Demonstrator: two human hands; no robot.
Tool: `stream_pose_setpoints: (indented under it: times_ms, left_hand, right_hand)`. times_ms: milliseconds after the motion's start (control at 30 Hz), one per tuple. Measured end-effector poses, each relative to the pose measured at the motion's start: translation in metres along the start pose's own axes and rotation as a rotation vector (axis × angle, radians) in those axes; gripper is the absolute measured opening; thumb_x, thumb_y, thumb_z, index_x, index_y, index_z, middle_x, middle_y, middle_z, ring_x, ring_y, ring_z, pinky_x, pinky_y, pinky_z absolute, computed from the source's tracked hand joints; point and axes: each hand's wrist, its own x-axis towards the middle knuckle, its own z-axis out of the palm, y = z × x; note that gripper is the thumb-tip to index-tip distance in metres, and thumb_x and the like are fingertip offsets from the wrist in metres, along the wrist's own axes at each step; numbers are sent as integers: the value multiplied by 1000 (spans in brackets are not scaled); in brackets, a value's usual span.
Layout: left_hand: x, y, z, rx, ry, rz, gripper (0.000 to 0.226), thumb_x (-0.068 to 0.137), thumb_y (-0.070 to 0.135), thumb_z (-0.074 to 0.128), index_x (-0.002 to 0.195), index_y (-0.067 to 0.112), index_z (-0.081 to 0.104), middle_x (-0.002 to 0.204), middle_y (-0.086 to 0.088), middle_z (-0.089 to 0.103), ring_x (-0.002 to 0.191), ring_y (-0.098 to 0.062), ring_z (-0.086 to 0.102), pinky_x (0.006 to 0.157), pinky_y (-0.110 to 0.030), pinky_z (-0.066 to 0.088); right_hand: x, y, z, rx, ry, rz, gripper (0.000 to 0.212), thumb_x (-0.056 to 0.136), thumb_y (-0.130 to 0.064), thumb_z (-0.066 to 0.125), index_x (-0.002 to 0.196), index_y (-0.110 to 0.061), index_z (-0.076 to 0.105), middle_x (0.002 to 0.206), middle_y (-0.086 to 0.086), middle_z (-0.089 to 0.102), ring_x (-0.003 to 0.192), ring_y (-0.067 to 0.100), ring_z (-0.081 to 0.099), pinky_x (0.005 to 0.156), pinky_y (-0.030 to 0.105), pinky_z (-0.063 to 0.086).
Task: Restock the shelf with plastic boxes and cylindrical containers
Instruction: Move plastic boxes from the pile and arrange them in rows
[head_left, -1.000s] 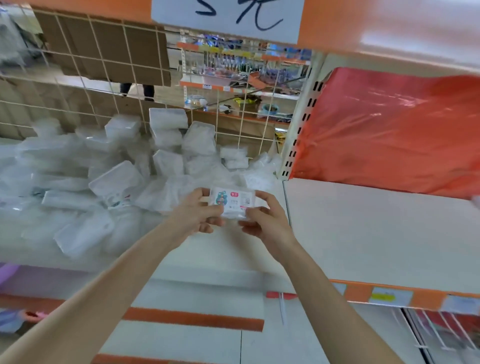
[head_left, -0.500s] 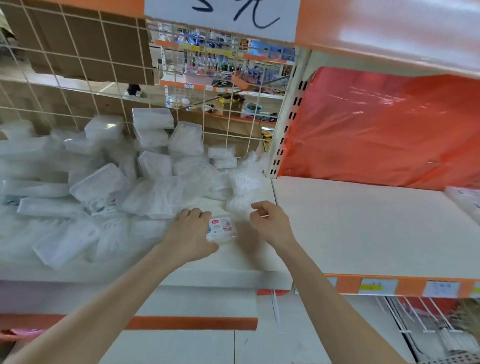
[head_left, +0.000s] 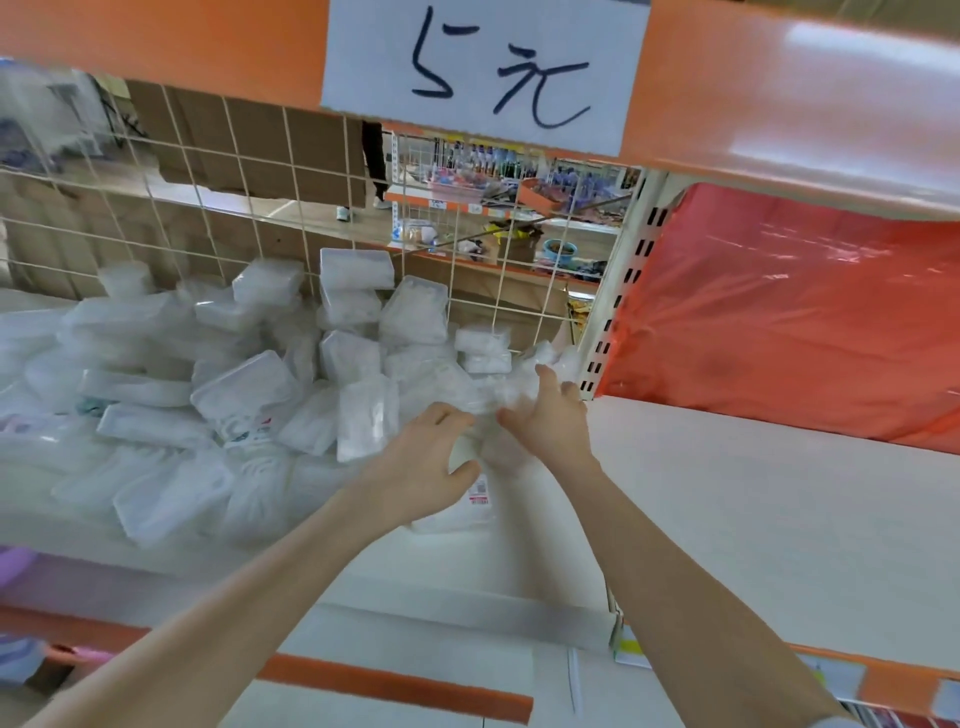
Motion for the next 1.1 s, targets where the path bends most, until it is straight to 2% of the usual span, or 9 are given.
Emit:
stream_pose_setpoints:
  times_ms: [133, 200, 300, 400, 567, 733, 867, 967, 1100]
  left_hand:
    - [6, 1, 2, -52, 38, 1, 55, 87, 27, 56, 138, 17, 37, 137, -2, 38, 114, -20, 48, 90, -25, 35]
    - [9, 3, 3, -108, 72, -19, 63, 86, 30, 59, 141, 16, 31, 139, -5, 35, 119, -21, 45, 92, -27, 35]
    - [15, 7, 3, -196, 126, -36, 79, 80, 35, 65, 145, 19, 22, 143, -2, 27, 124, -19, 42, 90, -26, 36]
    - [19, 13, 2, -289, 137, -26, 88, 73, 34, 73, 144, 19, 23, 143, 1, 28, 124, -14, 40, 88, -18, 29]
    - [15, 18, 2, -330, 95, 64, 84, 67, 26, 78, 138, 15, 35, 130, -2, 44, 101, -4, 39, 71, 5, 27]
    - [10, 15, -1, -264, 30, 135, 80, 68, 22, 78, 137, 17, 39, 131, 0, 46, 102, -2, 37, 76, -5, 24]
    - [7, 16, -3, -269, -31, 174, 77, 73, 19, 74, 140, 23, 35, 137, 2, 43, 106, -2, 43, 86, -14, 33]
    - [7, 21, 2, -375, 57, 72, 74, 79, 20, 68, 142, 21, 29, 135, -1, 42, 104, -9, 48, 84, -27, 44]
    - [-2, 30, 17, -510, 15, -21, 79, 76, 34, 71, 140, 20, 28, 126, 2, 50, 95, -8, 56, 76, -24, 50]
  right_hand:
    - [-9, 1, -9, 531, -19, 1, 57, 81, -33, 62, 133, -23, 41, 123, 6, 48, 111, 23, 49, 87, 31, 39]
    - [-19, -2, -19, 1056, -194, 87, 37, 83, -36, 53, 116, -19, 53, 105, 7, 57, 94, 24, 55, 77, 32, 43]
    - [-32, 2, -26, 1464, -425, 154, 45, 80, -39, 41, 112, -12, 58, 99, 12, 63, 84, 27, 61, 68, 32, 47]
    - [-41, 8, -26, 1552, -525, 143, 59, 81, -39, 34, 126, -6, 51, 113, 20, 60, 86, 32, 61, 65, 30, 48]
    - [-57, 19, -22, 1580, -565, 133, 58, 70, -41, 43, 113, -7, 62, 113, 22, 62, 94, 37, 60, 77, 39, 45]
    - [-68, 29, -30, 1520, -428, 127, 42, 70, -30, 49, 104, -9, 65, 102, 13, 68, 91, 29, 64, 72, 36, 51]
    - [-74, 30, -43, 1142, -209, 190, 15, 88, -5, 49, 86, -7, 64, 84, 13, 67, 65, 19, 65, 52, 24, 50]
    - [-80, 27, -43, 1240, -95, 279, 15, 86, 4, 49, 74, -3, 55, 73, 15, 65, 55, 19, 64, 48, 26, 52]
    - [-91, 14, -32, 1494, -90, 360, 29, 83, 10, 43, 110, 2, 49, 95, 24, 62, 71, 31, 63, 56, 36, 55]
